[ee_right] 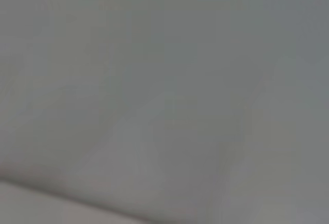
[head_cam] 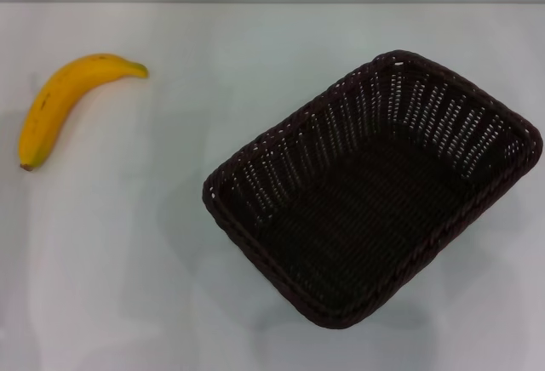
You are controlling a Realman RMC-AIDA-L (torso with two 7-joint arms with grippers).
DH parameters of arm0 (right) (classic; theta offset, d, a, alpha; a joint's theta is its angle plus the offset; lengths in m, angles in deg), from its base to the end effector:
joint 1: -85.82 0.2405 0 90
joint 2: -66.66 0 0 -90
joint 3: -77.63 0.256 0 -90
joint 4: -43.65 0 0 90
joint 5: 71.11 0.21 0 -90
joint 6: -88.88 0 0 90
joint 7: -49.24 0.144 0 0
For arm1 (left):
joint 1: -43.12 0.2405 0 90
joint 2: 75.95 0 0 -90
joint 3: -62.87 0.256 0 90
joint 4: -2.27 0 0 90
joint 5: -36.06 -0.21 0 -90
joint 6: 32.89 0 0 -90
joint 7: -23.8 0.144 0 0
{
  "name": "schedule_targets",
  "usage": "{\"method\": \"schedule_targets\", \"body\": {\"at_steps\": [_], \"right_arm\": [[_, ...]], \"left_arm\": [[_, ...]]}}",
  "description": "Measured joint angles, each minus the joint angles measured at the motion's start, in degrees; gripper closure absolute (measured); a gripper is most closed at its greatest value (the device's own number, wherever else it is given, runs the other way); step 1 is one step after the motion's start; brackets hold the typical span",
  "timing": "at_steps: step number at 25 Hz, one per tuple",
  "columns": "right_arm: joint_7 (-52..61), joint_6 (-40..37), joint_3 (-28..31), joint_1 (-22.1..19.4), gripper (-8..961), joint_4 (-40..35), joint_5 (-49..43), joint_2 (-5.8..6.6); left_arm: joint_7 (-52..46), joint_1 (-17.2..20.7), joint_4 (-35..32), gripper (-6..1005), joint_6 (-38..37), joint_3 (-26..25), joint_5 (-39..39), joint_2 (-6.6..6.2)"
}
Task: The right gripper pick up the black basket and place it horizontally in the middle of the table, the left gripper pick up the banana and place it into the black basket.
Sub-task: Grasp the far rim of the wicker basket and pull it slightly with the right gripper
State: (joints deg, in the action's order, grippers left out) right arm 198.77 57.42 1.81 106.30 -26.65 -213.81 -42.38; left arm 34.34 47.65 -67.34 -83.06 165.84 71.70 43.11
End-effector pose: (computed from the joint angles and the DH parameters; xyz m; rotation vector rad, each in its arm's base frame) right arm 0.2810 0.4203 0.1282 -1.7803 0.7652 0.0981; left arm -0.2630 0.3012 0.0991 -1.1295 -0.4251 -0.8696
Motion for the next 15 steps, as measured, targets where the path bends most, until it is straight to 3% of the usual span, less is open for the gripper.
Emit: {"method": "schedule_targets", "body": {"at_steps": [5, 8, 12, 15], "right_arm": [[-16.2, -22.7, 14.7, 3.0, 120, -4.1, 13.3, -1.90], [-18.9, -34.5, 20.1, 5.2, 122, -6.3, 14.4, -2.21], [-19.2, -42.3, 21.1, 7.4, 124, -7.1, 13.6, -1.10], [-19.7, -44.5, 20.9, 8.5, 125, -7.3, 12.9, -0.98]], "left_arm": [[0.0, -0.3, 0.0, 213, 0.0, -0.2, 0.0, -0.08], [0.0, -0.3, 0.0, 212, 0.0, -0.2, 0.0, -0.07], [0.0, -0.2, 0.0, 212, 0.0, -0.1, 0.0, -0.02], [-0.1, -0.1, 0.1, 212, 0.0, 0.2, 0.0, 0.04]]}}
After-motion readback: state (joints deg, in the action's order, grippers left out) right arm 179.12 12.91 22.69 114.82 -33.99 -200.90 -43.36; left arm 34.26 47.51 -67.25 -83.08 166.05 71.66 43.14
